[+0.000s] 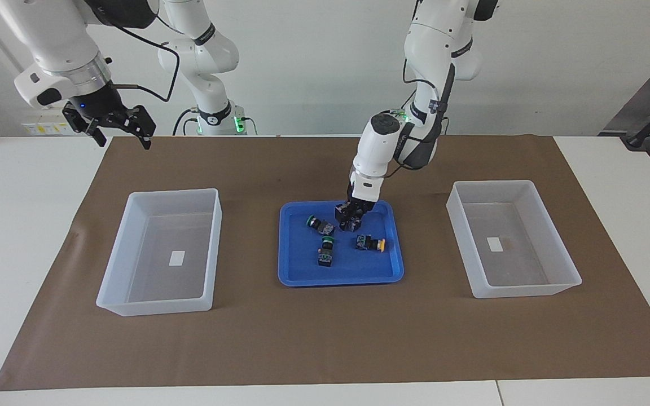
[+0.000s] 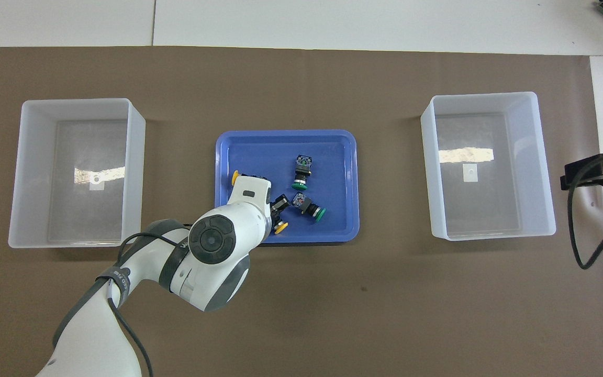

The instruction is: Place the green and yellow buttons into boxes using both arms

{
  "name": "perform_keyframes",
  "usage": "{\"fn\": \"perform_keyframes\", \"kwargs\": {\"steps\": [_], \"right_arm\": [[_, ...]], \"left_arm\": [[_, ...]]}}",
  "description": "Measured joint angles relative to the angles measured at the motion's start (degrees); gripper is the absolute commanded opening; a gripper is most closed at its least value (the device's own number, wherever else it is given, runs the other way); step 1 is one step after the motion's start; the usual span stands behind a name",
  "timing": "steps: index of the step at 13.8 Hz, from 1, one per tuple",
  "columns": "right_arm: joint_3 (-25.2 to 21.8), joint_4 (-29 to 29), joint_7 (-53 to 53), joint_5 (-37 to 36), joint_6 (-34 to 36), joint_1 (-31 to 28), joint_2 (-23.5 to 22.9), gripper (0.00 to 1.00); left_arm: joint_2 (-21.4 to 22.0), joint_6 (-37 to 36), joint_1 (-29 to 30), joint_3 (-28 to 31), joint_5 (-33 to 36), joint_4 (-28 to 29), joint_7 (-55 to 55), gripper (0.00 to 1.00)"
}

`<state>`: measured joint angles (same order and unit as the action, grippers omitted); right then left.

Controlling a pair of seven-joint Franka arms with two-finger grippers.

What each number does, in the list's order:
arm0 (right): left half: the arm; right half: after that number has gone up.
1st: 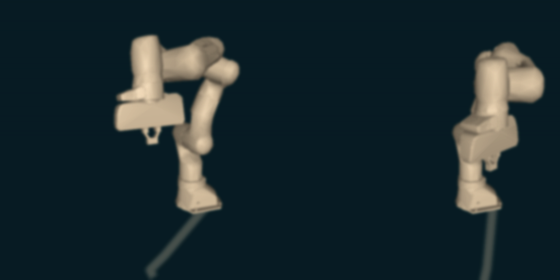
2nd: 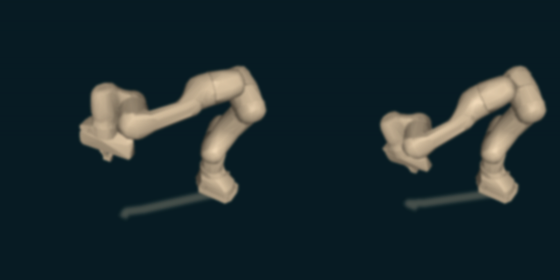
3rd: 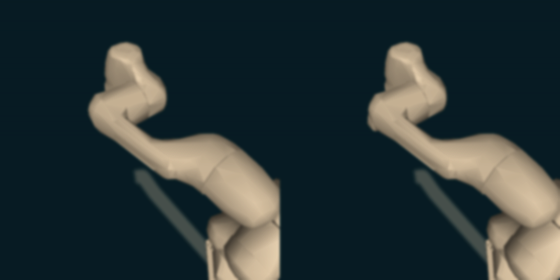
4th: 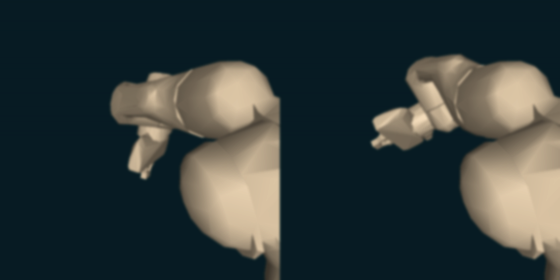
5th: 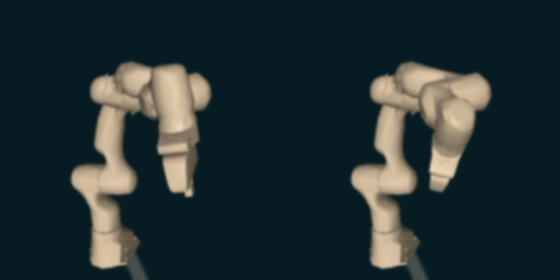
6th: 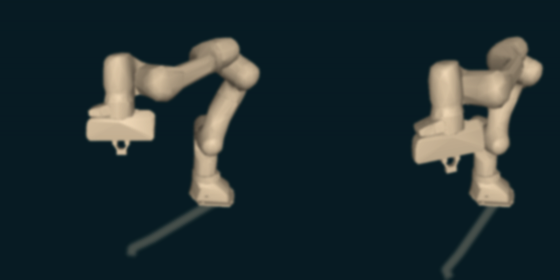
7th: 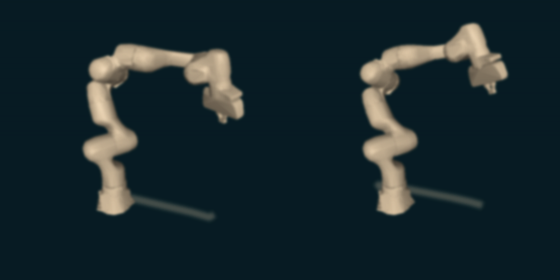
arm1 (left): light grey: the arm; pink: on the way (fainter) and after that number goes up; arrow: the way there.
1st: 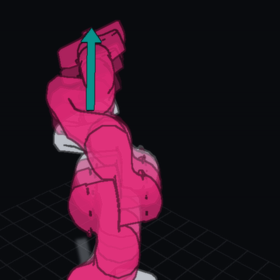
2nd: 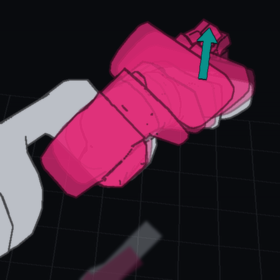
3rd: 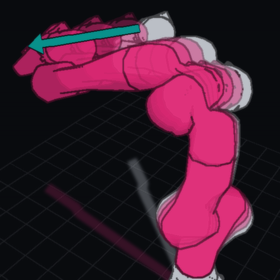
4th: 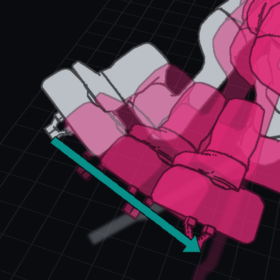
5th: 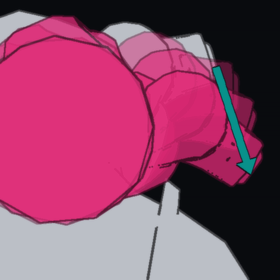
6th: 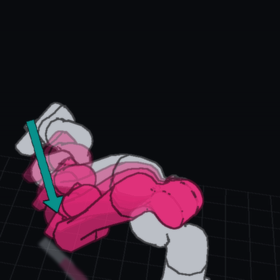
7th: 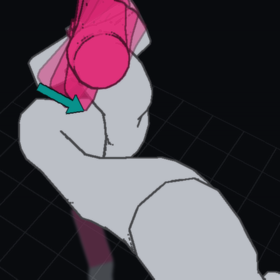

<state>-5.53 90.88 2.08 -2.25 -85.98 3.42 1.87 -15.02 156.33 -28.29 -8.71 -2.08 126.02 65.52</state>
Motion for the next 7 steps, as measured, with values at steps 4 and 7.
{"fn": "perform_keyframes", "kwargs": {"steps": [4, 7], "right_arm": [[0.2, 0.0, 0.0, 0.2, 0.0, 0.1, 0.0, 1.00], [2.8, 0.0, 2.5, 0.7, -1.1, 0.1, 0.0, 1.00]], "left_arm": [[-0.3, -6.5, 0.1, 0.5, 0.0, -3.6, 0.0, 0.00], [-0.1, -14.7, 1.8, 1.2, 0.0, -9.0, -0.2, 0.00]]}}
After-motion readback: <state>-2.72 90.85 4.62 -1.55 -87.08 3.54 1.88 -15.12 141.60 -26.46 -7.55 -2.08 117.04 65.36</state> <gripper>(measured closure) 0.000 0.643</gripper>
